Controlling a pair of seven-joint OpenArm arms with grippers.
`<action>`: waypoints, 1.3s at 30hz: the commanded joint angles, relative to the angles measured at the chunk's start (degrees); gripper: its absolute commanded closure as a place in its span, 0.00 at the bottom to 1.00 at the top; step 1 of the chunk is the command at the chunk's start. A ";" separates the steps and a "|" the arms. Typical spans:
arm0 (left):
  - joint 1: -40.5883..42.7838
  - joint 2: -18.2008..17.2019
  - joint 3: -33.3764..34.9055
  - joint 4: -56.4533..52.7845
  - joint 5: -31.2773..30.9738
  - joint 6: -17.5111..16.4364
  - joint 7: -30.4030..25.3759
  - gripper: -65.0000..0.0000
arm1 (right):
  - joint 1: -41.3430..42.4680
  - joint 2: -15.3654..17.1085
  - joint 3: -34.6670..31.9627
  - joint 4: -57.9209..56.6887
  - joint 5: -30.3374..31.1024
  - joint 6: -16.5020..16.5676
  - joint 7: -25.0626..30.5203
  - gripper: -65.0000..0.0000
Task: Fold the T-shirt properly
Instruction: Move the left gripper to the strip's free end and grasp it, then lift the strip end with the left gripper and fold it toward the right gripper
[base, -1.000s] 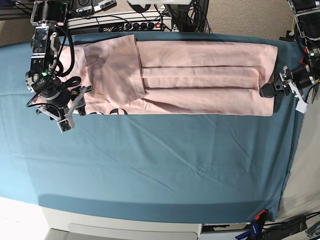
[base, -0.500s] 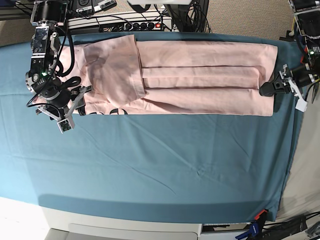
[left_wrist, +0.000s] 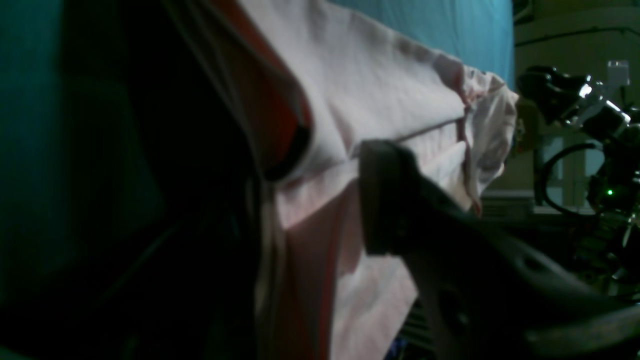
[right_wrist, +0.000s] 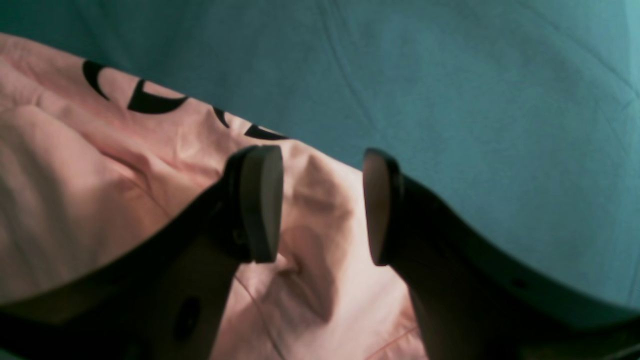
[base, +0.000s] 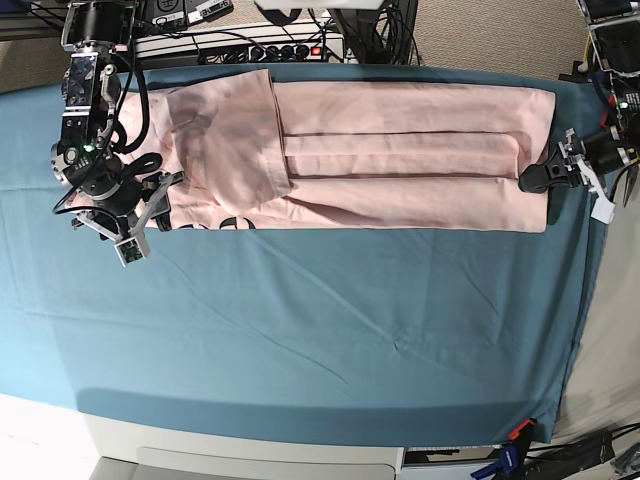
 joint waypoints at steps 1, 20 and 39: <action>1.31 2.58 1.20 -0.68 0.62 2.03 4.35 0.59 | 0.79 0.81 0.48 0.92 0.37 -0.31 1.27 0.59; 1.90 2.82 1.20 -0.68 0.62 0.52 4.35 1.00 | 0.79 0.79 0.48 0.92 0.31 -0.33 1.22 0.59; 1.90 3.02 5.99 28.04 3.91 -0.45 4.70 1.00 | 0.79 -2.12 3.89 0.92 -21.07 -13.79 0.66 0.59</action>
